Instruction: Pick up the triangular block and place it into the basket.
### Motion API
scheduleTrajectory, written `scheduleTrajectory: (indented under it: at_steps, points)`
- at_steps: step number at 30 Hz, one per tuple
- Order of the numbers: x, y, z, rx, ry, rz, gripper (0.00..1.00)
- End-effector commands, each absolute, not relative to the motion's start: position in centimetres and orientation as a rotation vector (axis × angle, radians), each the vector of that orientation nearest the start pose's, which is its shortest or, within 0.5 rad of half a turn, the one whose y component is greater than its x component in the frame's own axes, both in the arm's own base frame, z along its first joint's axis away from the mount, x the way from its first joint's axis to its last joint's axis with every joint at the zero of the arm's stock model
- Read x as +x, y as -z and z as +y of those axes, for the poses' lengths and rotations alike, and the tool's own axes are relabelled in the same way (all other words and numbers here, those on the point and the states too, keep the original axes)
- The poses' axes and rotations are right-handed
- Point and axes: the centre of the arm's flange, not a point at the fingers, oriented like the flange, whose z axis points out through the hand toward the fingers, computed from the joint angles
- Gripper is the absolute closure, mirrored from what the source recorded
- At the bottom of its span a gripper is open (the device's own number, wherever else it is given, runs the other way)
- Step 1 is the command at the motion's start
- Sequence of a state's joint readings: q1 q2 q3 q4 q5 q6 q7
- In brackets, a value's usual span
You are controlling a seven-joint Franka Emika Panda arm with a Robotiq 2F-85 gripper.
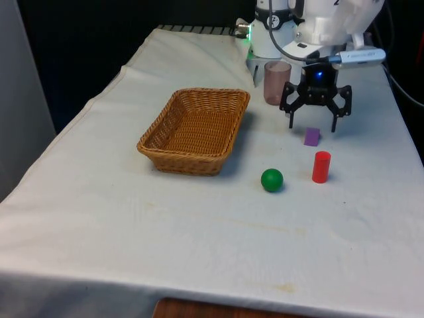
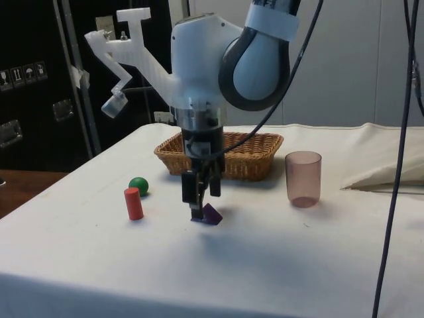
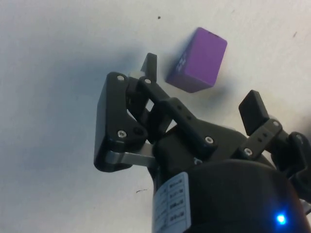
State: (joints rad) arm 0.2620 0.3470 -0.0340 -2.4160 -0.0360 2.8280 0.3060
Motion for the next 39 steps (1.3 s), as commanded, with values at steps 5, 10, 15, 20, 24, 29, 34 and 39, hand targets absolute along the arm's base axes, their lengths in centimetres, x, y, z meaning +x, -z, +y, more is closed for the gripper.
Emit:
scheduleTrajectory:
  at_steps: [5,10,15,20,24,29,34,39]
  points:
    - [48.74,-17.20,11.18,-3.152,0.113,0.090,0.00]
    - [48.72,-17.15,11.18,-3.152,0.112,0.098,0.00]
    - [48.74,-17.18,11.28,-3.151,0.113,0.104,0.01]
    - [48.73,-17.13,11.28,-3.151,0.111,0.109,0.25]
    - [48.73,-17.13,11.28,-3.151,0.111,0.111,0.45]
    - [48.69,-17.20,11.29,-3.145,0.105,0.106,0.67]
    - [48.73,-17.17,11.31,-3.148,0.110,0.112,0.67]
    - [48.84,-17.58,11.33,-3.142,0.116,0.108,0.67]
